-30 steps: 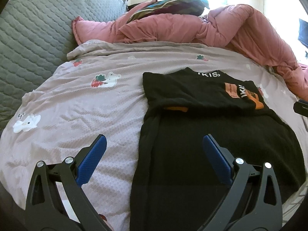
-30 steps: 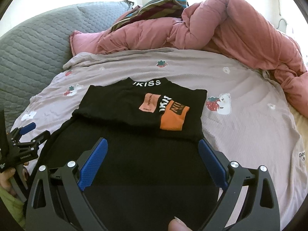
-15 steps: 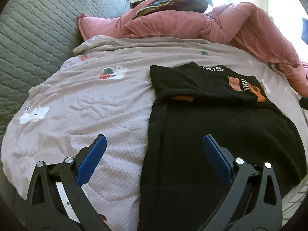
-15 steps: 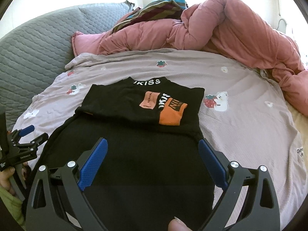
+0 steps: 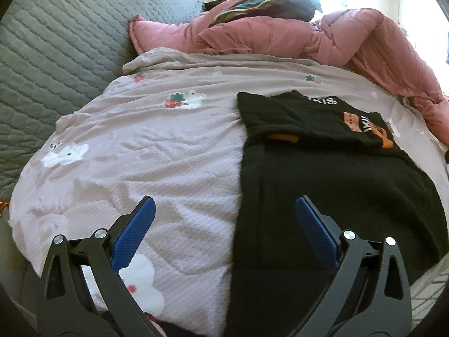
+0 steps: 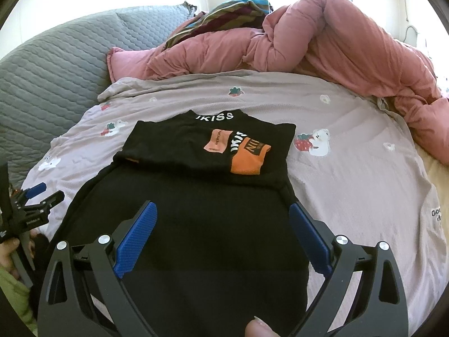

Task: Fold small clothes
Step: 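Move both open tools along the shirt body toward its hem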

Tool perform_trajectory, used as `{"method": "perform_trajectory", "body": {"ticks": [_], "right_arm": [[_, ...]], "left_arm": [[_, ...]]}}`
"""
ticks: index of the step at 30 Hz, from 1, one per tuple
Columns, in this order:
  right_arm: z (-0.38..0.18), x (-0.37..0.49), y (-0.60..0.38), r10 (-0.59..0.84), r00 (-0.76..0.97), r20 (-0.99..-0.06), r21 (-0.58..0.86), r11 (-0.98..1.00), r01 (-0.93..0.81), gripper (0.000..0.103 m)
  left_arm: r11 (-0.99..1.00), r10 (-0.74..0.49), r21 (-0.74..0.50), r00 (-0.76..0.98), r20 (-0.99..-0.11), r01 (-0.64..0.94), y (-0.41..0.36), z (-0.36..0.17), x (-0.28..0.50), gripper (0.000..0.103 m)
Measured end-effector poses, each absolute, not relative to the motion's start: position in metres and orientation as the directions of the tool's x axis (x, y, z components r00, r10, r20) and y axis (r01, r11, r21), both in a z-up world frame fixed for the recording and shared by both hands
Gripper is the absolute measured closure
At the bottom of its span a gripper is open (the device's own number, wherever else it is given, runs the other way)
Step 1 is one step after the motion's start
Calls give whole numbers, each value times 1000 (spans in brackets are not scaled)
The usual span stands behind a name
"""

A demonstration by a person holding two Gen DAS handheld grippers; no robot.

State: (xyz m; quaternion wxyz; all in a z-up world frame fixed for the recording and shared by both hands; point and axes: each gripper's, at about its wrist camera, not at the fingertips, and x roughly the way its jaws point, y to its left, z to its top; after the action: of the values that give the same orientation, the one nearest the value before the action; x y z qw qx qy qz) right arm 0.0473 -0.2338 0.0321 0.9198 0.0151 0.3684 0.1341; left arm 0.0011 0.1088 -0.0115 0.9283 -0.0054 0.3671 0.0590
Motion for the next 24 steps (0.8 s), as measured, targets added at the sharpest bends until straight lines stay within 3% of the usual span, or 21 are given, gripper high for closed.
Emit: {"method": "perform_trajectory", "body": {"ticks": [24], "right_arm": [[14,9,-264,268,676,-686,151,962,-228,9]], "left_arm": [[993,56,-34,708,-704,-112,128,-15,-43,11]]}}
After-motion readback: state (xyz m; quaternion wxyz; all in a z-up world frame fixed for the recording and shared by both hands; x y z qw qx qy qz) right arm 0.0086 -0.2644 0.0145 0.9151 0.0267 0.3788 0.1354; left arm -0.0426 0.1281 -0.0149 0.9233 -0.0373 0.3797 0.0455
